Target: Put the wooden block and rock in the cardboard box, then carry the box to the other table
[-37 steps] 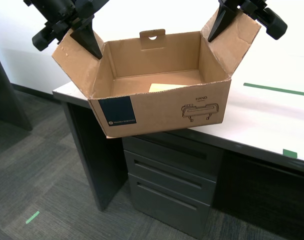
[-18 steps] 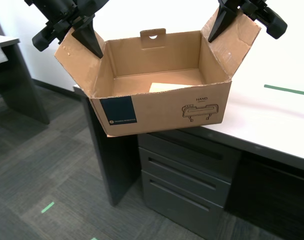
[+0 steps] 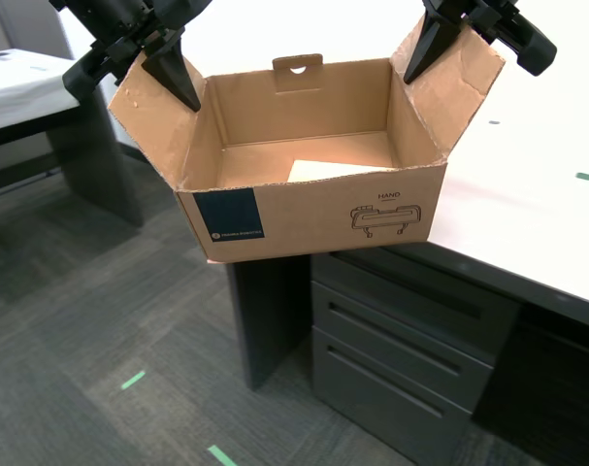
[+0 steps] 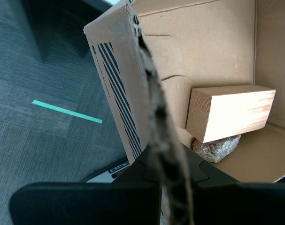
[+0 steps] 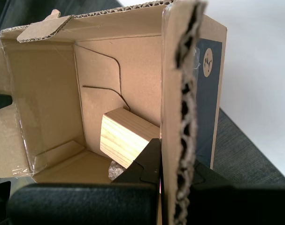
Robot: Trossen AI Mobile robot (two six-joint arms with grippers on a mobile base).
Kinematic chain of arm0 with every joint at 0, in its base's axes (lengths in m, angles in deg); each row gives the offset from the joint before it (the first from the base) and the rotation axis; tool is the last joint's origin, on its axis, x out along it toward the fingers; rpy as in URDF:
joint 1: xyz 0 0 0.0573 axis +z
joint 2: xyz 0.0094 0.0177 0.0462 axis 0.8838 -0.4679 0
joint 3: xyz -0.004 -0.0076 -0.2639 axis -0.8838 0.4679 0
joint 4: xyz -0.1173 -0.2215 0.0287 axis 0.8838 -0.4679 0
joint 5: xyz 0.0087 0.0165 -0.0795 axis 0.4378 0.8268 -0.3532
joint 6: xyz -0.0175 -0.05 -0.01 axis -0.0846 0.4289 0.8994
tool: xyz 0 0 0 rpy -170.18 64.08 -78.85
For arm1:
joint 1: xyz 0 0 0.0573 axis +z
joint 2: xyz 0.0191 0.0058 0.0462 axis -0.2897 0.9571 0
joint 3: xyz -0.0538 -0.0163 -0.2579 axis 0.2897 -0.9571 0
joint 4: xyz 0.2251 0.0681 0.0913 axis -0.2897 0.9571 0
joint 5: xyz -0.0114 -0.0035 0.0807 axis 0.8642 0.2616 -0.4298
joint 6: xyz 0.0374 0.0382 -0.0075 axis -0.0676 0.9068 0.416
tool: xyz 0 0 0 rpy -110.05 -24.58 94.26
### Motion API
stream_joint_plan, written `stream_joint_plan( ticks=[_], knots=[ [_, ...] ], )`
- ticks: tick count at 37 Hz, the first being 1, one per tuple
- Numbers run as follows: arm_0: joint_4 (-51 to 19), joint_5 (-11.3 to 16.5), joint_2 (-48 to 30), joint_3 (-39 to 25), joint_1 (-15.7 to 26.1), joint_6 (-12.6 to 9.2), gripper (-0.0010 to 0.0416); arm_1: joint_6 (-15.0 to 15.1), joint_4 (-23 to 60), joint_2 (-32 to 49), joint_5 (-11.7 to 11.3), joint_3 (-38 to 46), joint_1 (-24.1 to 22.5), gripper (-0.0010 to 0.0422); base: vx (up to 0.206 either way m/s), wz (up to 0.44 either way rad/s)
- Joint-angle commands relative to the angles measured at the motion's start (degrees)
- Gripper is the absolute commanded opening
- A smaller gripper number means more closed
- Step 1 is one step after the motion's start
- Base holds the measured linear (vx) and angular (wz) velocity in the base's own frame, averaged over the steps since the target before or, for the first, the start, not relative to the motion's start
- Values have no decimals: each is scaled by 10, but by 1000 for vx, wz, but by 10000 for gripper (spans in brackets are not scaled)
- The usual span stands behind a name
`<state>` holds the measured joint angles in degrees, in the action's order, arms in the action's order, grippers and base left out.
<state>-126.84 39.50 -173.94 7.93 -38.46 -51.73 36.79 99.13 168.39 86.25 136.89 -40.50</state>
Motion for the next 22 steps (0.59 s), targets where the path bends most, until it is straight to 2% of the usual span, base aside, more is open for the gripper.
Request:
stream_joint_plan(
  ticks=[1, 4, 22],
  knots=[
    [4, 11, 0, -2, 2, -3, -1, 7, -4, -1, 10, 0, -1, -1, 4, 261],
    [4, 10, 0, -2, 2, -7, -1, 14, -13, -1, 10, 0, -1, -1, 4, 262],
    [3, 10, 1, -2, 6, -8, -1, 5, -25, -1, 10, 0, -1, -1, 6, 226]
  ],
)
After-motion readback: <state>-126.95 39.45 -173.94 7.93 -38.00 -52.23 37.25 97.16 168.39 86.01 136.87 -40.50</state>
